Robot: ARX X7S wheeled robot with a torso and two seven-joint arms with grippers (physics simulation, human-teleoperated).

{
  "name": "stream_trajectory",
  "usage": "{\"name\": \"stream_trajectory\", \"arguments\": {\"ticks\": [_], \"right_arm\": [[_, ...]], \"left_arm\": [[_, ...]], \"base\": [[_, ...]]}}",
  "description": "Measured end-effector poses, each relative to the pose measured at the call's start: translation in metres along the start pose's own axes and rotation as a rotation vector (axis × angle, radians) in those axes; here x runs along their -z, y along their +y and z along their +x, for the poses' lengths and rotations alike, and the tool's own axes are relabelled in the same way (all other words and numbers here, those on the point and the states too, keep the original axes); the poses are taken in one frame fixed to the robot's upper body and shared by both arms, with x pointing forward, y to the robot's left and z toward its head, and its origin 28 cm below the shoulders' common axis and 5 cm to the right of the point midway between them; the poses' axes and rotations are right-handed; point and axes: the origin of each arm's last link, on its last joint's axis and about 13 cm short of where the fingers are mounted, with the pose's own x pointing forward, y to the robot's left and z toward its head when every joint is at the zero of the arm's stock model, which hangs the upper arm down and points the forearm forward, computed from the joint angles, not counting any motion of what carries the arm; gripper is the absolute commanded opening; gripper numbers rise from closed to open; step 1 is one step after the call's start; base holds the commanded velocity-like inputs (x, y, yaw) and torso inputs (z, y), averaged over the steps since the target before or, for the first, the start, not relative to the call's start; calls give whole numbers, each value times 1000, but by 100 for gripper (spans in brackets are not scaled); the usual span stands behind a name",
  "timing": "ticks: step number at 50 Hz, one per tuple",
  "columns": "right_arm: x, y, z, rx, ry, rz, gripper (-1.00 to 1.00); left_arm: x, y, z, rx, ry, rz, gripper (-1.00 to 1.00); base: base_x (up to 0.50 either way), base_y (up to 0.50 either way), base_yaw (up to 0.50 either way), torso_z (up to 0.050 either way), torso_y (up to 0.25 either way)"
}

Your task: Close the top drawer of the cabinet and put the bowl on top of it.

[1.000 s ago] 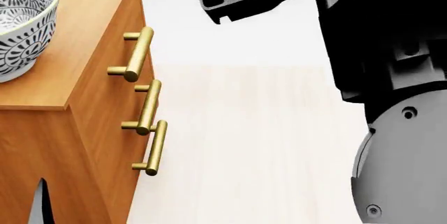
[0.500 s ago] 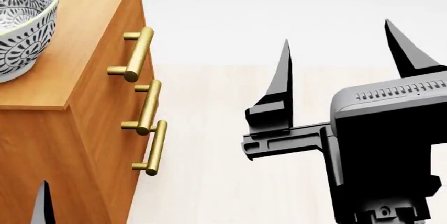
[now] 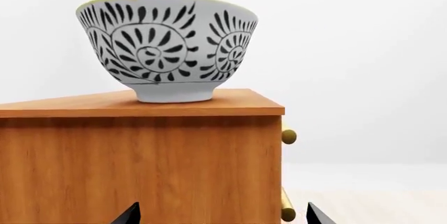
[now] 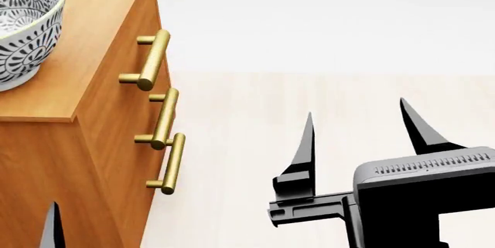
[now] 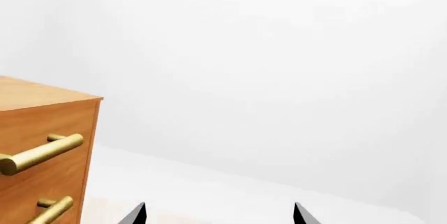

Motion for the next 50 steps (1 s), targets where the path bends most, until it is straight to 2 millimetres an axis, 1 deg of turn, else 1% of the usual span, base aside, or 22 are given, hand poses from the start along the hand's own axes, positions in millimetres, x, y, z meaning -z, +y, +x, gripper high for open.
{"name": "stream_trajectory", "arguments": {"ticks": [10, 21, 50], "right_arm": [[11, 4, -1, -13, 23, 17, 100], [19, 6, -3, -20, 38, 28, 100], [17, 9, -11, -17, 8, 45, 100]], "left_arm": [[-1, 1, 0, -4, -2, 0, 100], [-1, 1, -1, -7, -4, 0, 100], [-3, 1, -4, -5, -18, 2, 100]], "base": [[0, 0, 0, 0, 0], [0, 0, 0, 0, 0], [0, 0, 0, 0, 0]]}}
